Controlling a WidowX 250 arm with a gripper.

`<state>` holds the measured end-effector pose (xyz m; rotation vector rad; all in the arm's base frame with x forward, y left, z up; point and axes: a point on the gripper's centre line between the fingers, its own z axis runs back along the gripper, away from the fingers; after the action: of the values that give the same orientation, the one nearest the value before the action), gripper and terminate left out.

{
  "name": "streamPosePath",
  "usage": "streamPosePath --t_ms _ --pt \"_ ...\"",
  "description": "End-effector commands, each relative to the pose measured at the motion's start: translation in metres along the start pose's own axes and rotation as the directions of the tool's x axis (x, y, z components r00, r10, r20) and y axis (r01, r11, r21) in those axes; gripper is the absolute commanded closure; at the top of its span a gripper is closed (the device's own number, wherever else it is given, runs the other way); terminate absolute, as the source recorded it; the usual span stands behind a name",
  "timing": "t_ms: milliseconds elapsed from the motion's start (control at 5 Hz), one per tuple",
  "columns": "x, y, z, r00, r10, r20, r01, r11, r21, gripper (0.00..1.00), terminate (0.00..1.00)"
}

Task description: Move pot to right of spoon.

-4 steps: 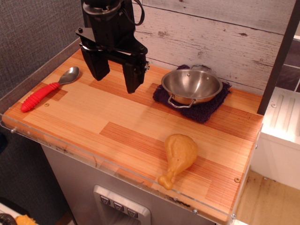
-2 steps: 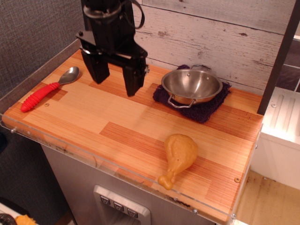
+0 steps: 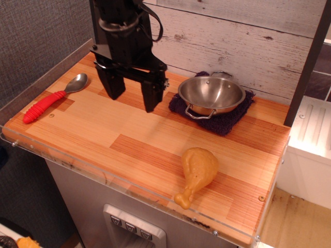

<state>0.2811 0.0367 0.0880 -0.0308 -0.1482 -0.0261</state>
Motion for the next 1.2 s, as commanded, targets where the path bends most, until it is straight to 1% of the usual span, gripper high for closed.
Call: streamPosePath --t_ms 0,200,400,600,800,1000 --pt "0.056 0.007 0.000 0.990 0.093 0.107 -0.093 0.996 -0.008 0.00 0.00" --pt "0.081 0.011 -0.006 0.982 0.146 0.118 -0.147 0.989 -0.003 0.00 0.00" --pt "0.098 0.001 -0.016 0.982 0.154 0.112 -0.154 0.988 -0.006 0.00 0.00" --pt "0.100 -0.017 -0.032 0.990 0.111 0.084 -0.114 0.993 0.026 0.00 0.00" --pt "0.101 -0.029 -0.045 0.995 0.078 0.063 -0.080 0.996 0.041 0.00 0.00" --pt "0.100 -0.033 -0.051 0.996 0.071 0.058 -0.074 0.996 0.048 0.00 0.00"
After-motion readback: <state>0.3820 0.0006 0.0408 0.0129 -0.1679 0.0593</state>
